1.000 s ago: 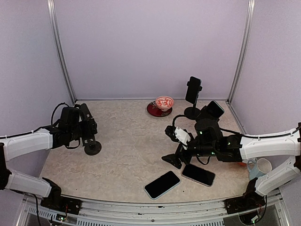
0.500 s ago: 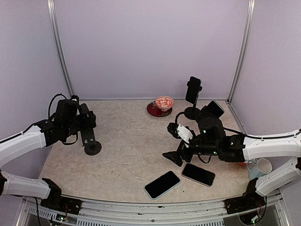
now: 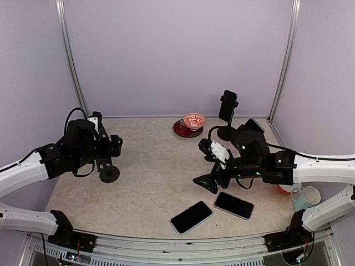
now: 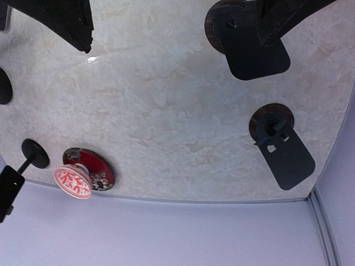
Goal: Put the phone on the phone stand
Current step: Move the phone stand to the corner of the board, then pick up the phone from the corner of the board.
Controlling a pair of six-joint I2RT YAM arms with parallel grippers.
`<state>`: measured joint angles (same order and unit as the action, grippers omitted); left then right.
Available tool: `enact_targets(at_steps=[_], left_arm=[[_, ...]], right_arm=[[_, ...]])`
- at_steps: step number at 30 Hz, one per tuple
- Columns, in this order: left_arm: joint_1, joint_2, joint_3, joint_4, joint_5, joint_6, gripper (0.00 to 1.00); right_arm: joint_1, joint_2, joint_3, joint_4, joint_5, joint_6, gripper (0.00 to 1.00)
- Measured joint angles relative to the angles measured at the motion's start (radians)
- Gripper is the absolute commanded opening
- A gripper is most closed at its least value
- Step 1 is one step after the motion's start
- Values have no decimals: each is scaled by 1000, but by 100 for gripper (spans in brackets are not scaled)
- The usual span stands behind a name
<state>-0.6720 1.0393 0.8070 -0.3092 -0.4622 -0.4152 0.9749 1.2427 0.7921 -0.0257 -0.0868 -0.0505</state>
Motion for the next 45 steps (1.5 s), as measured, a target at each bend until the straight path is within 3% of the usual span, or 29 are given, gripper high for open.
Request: enact_targets(at_steps=[4, 9, 19, 24, 28, 45], left_arm=[[-6, -90, -97, 70, 110, 16, 99], [-70, -46, -118, 150, 217, 49, 99], [-399, 299, -114, 269, 249, 100, 99], [-488, 514, -51, 279, 264, 122, 99], [-516, 620, 3, 296, 311, 133, 99], [-611, 817, 181, 308, 429, 91, 99]], right_arm=[[11, -53, -8, -84, -27, 43, 100], [24, -86, -58, -134, -23, 106, 100], [23, -162, -139, -155, 119, 245, 100], [11, -174, -139, -148, 152, 273, 100], [3, -170, -139, -142, 157, 282, 100], [-3, -224, -204, -130, 171, 303, 100]])
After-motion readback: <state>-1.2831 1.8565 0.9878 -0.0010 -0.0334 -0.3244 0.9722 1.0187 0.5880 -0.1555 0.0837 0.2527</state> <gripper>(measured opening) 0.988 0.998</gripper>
